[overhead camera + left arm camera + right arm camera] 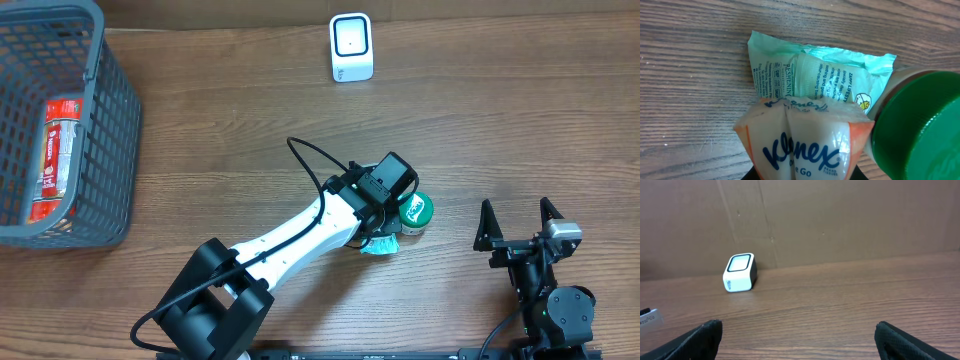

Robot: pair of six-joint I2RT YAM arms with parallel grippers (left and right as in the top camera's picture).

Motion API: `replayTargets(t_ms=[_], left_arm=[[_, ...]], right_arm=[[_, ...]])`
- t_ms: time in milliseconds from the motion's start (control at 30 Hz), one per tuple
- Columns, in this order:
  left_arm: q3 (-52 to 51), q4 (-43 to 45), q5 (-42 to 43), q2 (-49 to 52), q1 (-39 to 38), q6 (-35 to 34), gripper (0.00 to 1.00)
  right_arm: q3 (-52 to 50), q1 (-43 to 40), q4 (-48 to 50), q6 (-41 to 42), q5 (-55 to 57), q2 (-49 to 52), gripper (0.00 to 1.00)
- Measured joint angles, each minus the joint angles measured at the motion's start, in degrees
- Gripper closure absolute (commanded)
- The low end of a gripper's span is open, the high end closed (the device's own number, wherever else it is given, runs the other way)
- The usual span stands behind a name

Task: Scan the item barcode
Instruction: 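Lower the packs and green-capped jar onto the table, open left gripper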

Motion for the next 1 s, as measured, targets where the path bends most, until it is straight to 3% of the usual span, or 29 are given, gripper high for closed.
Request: replayTargets(t_ms=[200,333,400,467,600,833,1000], left_arm=[[-0.28,0.50,-3.50,0.00,0.00,0.00,0.94],[-2.67,2.93,-5.18,0.00,0.00,0.00,0.86],[-3.91,4.04,-5.57,0.00,0.00,0.00,0.77],[-4.50,5.01,-5.84,0.00,0.00,-0.37,0.51],[-4.50,5.77,-6.12,0.00,0.00,-0.42,0.30],[-4.50,6.25,-6.49,0.00,0.00,2.75,0.18],[-3.21,1.01,-8.35,0.00,0.90,6.97,0.16]], right_arm=[[0.00,0.00,0.00,0.00,0.00,0.00,0.00],[0.00,0.00,0.00,0.00,-0.02,0.00,0.00],[0.00,0.00,0.02,-0.02,0.00,0.00,0.00],[0.00,0.00,0.00,-0.02,-0.02,0.00,0.00],[0.00,0.00,-0.02,-0.02,-0.02,0.00,0.00],[0.00,0.00,-0.02,0.00,-0.02,0.00,0.00],[0.00,0.00,0.00,0.00,-0.02,0.00,0.00]])
